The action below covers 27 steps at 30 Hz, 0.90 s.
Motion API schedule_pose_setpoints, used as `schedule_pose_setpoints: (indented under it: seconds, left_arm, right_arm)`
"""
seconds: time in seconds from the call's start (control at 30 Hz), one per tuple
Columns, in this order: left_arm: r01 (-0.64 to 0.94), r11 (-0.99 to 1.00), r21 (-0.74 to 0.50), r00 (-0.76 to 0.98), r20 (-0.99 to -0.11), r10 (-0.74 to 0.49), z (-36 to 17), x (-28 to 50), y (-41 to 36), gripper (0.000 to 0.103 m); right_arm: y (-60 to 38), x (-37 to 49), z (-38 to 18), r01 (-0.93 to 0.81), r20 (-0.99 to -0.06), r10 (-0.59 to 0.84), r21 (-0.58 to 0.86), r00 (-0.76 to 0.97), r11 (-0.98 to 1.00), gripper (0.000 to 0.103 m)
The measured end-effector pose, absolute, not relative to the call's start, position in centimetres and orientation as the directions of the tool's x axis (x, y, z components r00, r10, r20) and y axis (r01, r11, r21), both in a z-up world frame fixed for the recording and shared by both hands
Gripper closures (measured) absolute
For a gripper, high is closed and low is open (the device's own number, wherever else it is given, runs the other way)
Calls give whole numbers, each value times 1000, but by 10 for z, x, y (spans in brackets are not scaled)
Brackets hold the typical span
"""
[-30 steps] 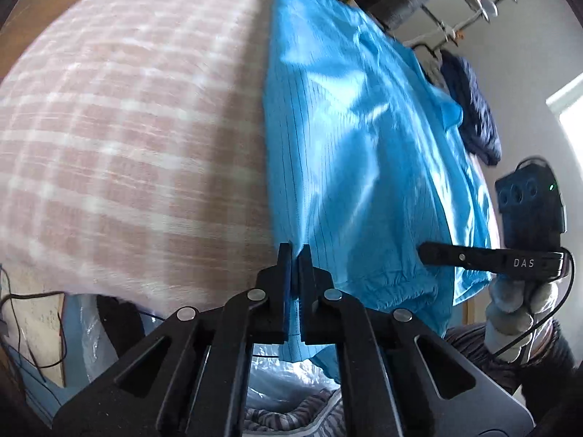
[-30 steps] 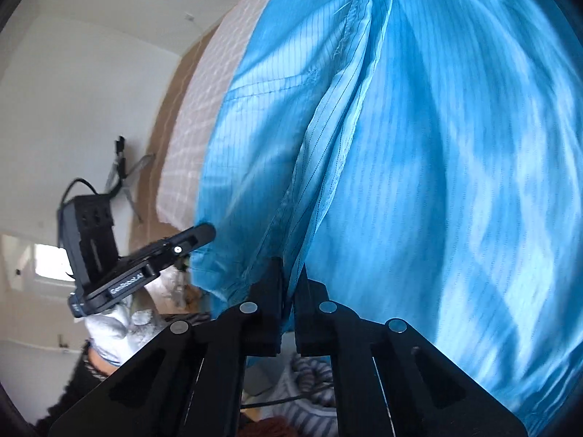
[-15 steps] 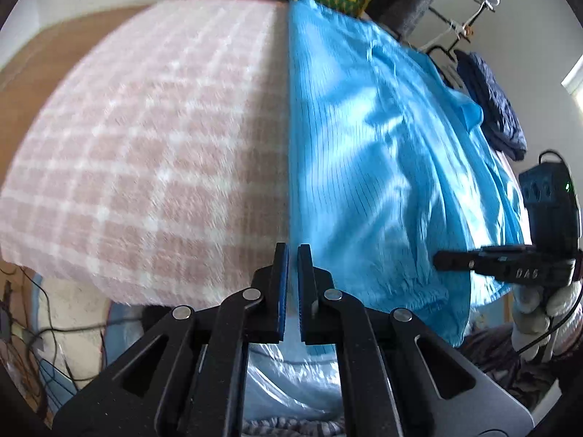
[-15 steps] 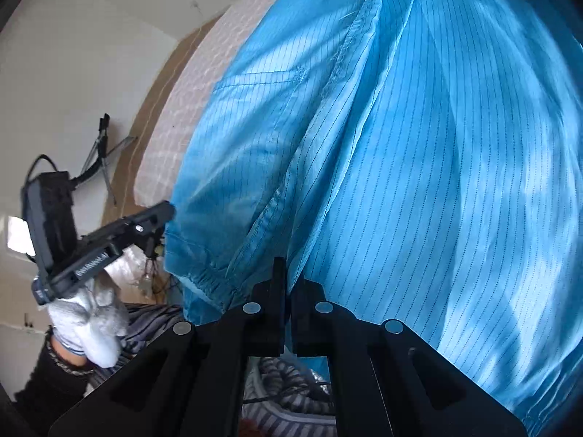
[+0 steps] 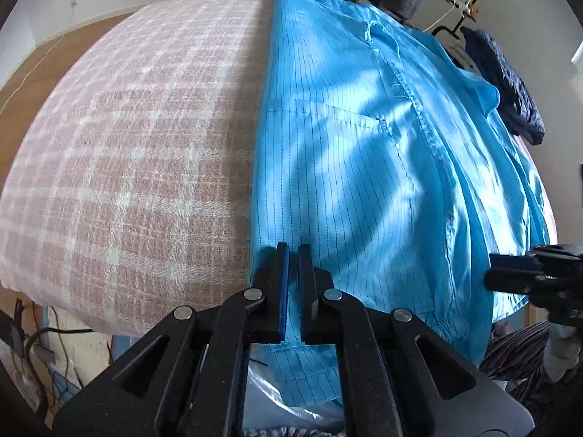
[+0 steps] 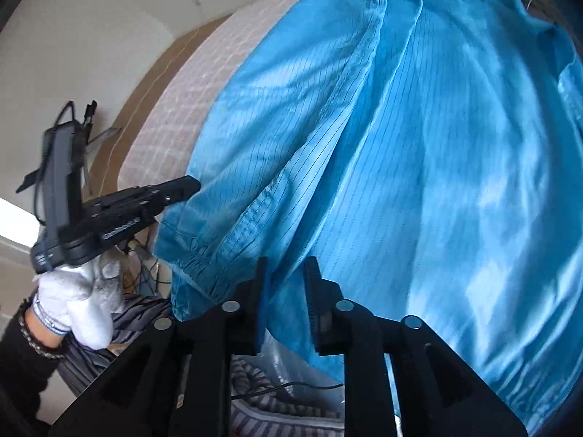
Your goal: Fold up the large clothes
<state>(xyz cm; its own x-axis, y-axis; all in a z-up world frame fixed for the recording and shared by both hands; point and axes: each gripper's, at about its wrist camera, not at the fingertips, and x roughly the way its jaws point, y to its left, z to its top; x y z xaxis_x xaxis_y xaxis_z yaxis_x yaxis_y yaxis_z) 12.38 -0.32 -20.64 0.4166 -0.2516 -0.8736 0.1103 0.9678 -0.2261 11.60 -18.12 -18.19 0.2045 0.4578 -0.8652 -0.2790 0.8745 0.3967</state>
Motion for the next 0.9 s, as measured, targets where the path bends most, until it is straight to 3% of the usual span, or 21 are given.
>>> schedule_pose_setpoints:
  seconds: [0.1, 0.23, 0.4, 0.53, 0.7, 0.77, 0.9]
  left_arm:
    - [118, 960, -253, 462, -842, -278, -187, 119, -7, 102]
    - [183, 944, -275, 523, -786, -330, -154, 109, -25, 102]
    - [273, 914, -298, 527, -749, -402, -128, 105, -58, 101]
    - [355, 868, -348, 480, -729, -488, -118, 97, -95, 88]
    - [473, 806, -356, 393, -733, -555, -121, 83, -157, 88]
    - [518, 780, -352, 363, -735, -573, -123, 79, -184, 88]
    - [579, 737, -349, 314, -739, -597, -134, 76, -237, 88]
  right_arm:
    - [-194, 106, -166, -286, -854, 451, 378, 260, 880, 83]
    - [-229, 89, -141, -255, -817, 426, 350, 388, 902, 62]
    - [-292, 69, -119, -165, -778, 346, 306, 525, 938, 61]
    - [-339, 64, -113, -58, -776, 273, 292, 569, 955, 61]
    - [-400, 66, -120, 119, -800, 149, 264, 582, 957, 60]
    - [-429, 68, -127, 209, -815, 96, 258, 572, 943, 52]
    - [-482, 73, -141, 341, -824, 84, 322, 561, 883, 52]
